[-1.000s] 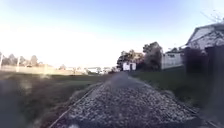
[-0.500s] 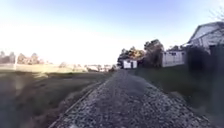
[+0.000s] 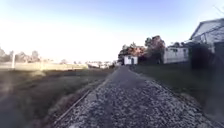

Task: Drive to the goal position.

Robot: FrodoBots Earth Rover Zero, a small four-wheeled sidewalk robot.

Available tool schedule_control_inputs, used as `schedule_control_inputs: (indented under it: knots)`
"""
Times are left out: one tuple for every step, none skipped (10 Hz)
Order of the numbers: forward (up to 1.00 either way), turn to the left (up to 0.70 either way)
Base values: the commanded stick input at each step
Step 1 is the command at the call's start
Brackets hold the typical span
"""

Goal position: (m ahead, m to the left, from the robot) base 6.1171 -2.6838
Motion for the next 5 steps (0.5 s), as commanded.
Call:
schedule_control_inputs:
  knots:
    - [0.69, 0.00]
    - [0.69, 0.00]
    - [0.70, 0.00]
    - [0.70, 0.00]
    - [0.71, 0.00]
